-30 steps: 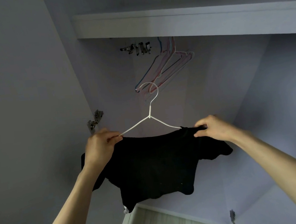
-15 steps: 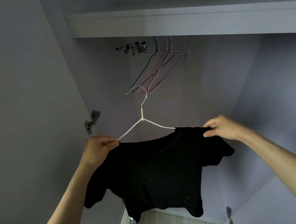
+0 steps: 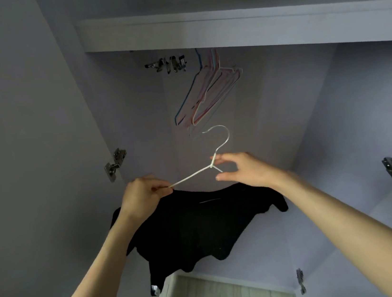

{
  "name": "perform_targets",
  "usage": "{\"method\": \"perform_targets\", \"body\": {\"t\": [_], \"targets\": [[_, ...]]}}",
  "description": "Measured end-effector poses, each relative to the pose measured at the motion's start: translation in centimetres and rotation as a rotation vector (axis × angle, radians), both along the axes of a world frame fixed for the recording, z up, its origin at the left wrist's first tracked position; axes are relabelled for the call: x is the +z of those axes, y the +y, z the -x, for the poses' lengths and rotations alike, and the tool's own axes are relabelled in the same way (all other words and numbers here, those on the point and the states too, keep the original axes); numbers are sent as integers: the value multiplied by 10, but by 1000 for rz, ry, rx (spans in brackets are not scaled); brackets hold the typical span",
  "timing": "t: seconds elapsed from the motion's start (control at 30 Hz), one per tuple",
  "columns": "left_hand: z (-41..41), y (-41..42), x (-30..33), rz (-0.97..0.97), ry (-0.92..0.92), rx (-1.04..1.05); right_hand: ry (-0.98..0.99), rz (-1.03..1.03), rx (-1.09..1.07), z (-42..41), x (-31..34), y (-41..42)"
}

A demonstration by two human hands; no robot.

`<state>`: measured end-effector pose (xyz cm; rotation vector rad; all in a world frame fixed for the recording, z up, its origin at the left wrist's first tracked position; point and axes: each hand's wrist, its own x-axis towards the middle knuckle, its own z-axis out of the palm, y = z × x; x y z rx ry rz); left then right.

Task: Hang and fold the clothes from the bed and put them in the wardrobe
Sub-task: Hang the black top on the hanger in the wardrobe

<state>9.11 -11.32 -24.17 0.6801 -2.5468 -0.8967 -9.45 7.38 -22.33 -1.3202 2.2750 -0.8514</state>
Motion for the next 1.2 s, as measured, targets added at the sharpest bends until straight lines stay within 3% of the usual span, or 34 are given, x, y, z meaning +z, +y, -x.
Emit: {"method": "perform_targets", "body": {"t": [0.1,0.23,0.37,0.53,0.73,0.97,1.2], "targets": [[6,1,1,16,11,-32,-221,94,4,-14,4,-16],[15,5,-1,0,19,-71,-324,51,-70,-6,11,-10],[30,16,-5,280,-10,-188,-342,-2,-258,10,5,10],[61,37,10,559,82,-302,-598,99,-641,42,-1,53],[122,68,49,733,199,-387,-893,215,-749,77,2,99],[202,103,95,992,387,-285,-1115,474,-875,143,7,122],[268,113,103,1035,446,-71,-1165,616,-921,219,11,140]]}}
